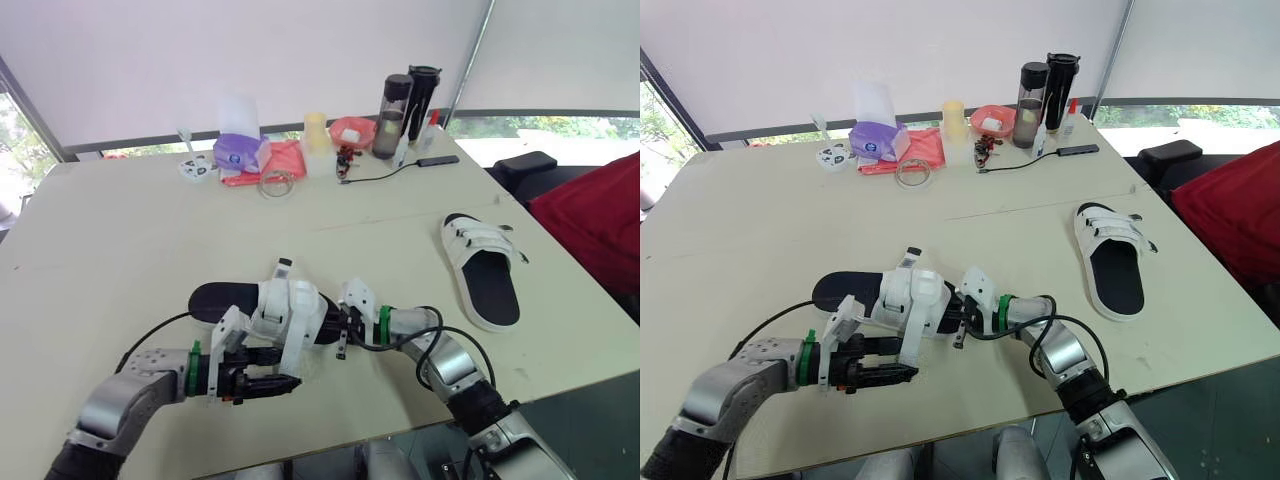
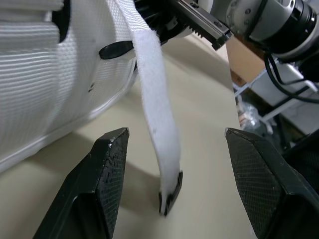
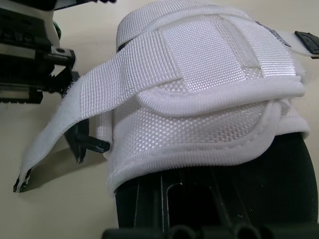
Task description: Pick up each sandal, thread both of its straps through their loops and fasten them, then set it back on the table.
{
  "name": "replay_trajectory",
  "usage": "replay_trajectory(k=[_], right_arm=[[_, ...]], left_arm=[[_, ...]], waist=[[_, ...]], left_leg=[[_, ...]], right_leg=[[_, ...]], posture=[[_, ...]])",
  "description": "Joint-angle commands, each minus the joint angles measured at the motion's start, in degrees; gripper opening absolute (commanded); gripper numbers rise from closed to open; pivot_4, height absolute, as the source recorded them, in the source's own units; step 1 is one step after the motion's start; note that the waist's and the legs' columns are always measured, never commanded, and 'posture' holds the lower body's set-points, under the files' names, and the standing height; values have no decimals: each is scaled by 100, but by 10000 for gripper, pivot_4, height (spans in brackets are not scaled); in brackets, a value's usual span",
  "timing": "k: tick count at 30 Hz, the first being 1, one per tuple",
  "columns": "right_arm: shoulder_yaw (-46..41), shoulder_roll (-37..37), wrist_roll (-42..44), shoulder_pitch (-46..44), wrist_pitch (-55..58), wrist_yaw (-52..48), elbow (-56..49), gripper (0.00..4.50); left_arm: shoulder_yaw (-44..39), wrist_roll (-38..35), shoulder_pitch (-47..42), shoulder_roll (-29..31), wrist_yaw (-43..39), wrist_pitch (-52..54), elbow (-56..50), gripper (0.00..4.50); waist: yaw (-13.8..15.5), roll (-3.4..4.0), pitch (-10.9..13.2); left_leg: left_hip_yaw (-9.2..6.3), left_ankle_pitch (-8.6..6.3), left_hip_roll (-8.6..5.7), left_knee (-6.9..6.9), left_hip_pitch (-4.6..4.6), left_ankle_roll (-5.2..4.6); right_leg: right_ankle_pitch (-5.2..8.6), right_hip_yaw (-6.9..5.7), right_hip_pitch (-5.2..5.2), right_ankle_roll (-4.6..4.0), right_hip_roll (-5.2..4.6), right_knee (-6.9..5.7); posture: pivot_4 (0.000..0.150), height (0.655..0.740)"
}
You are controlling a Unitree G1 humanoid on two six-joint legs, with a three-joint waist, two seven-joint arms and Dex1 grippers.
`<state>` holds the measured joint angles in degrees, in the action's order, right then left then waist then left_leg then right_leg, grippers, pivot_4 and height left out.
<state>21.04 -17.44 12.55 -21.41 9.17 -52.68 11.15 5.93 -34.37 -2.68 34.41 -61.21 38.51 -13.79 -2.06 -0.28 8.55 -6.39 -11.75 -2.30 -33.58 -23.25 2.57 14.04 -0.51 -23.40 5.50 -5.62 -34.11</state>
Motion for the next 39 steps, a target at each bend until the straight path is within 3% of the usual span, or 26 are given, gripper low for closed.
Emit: replay_trajectory(k=[1, 3, 4, 9, 15, 21, 32, 39], right_arm=[[191, -282, -525, 407, 527, 201, 588, 0], [183, -302, -531, 412, 524, 201, 586, 0], [178, -309, -529, 414, 528, 202, 580, 0], [174, -328, -522, 415, 541, 216, 561, 0], [207, -322, -526, 407, 542, 207, 588, 0], [223, -280, -528, 356, 536, 215, 650, 0], [217, -221, -513, 334, 558, 278, 677, 0], [195, -230, -507, 368, 581, 316, 640, 0]], left_arm=[[5, -80, -103, 86, -76, 83, -70, 12542], [49, -67, -115, 146, -127, 116, -106, 2489], [44, -73, -120, 146, -122, 125, -107, 583], [54, -65, -114, 199, -171, 145, -108, 583], [-736, -1491, -805, 143, -169, 1191, -270, 583], [-971, -1879, -1708, -239, 267, 1431, 24, 583], [-255, -924, -2305, -494, -250, 782, 1417, 583], [-135, -688, -2439, -492, -598, 720, 1766, 583]], waist=[[-2, -1, -3], [2, 2, -3], [8, 3, -4], [48, 3, -4], [105, -1, -4], [107, -3, -8], [121, -7, -8], [118, -7, -8]], left_leg=[[0, 0, 0, 0, 0, 0], [1, 0, 0, 0, 0, 0], [1, 0, -1, 1, 0, 0], [1, -2, -1, 0, 0, 3], [-2, -2, 0, -2, 3, 3], [0, -2, -3, -16, 4, 3], [5, 5, -4, -17, 18, -8], [2, 0, -3, -17, 18, 0]], right_leg=[[0, 0, 0, 0, 1, 0], [0, -1, 0, 0, 1, -1], [0, -1, 0, 0, 1, -1], [0, -2, 0, 0, 1, -1], [0, -4, 2, 1, 3, -1], [0, -10, 13, 1, 4, -1], [-2, -17, 27, 3, 22, -25], [-2, -17, 23, 2, 14, -25]], posture=[[1500, 7400], [1500, 7400], [1500, 7400], [1500, 7400], [1500, 7400], [1500, 7400], [1500, 7400], [1500, 7400]])
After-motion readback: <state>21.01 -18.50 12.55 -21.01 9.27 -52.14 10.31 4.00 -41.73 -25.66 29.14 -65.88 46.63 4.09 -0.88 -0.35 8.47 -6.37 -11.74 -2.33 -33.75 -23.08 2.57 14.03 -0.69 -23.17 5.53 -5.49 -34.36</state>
